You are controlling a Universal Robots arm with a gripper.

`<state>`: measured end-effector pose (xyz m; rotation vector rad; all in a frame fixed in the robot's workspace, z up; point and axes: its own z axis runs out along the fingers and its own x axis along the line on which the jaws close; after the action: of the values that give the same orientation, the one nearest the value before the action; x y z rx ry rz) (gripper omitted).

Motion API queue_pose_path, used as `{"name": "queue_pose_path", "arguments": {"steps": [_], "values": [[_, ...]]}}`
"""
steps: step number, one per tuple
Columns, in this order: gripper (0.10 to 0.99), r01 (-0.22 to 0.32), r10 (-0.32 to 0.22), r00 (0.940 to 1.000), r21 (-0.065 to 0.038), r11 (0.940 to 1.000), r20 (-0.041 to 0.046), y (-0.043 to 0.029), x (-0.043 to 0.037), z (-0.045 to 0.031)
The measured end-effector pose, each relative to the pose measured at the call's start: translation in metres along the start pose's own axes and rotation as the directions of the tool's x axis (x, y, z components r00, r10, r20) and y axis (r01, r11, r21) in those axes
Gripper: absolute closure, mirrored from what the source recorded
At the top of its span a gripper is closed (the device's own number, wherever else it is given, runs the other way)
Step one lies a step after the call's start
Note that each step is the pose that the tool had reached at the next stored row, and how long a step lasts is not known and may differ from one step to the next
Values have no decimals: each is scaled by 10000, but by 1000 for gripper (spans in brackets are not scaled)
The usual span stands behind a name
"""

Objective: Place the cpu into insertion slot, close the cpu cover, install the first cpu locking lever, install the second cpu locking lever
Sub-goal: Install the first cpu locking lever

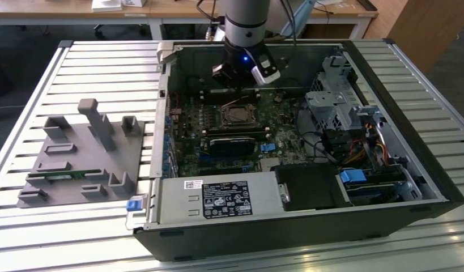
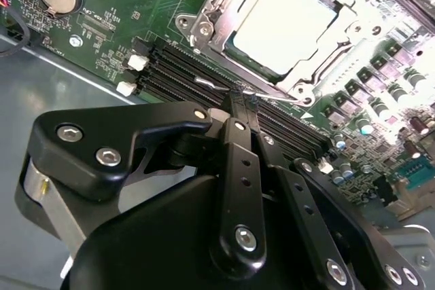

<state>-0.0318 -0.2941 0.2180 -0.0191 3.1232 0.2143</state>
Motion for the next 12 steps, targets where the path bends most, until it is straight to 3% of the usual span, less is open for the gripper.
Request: {"name": "queue_pose_path", "arguments": {"steps": [12], "values": [[969,0,0,10000,-1,10000,-4,5,-98,58]]}}
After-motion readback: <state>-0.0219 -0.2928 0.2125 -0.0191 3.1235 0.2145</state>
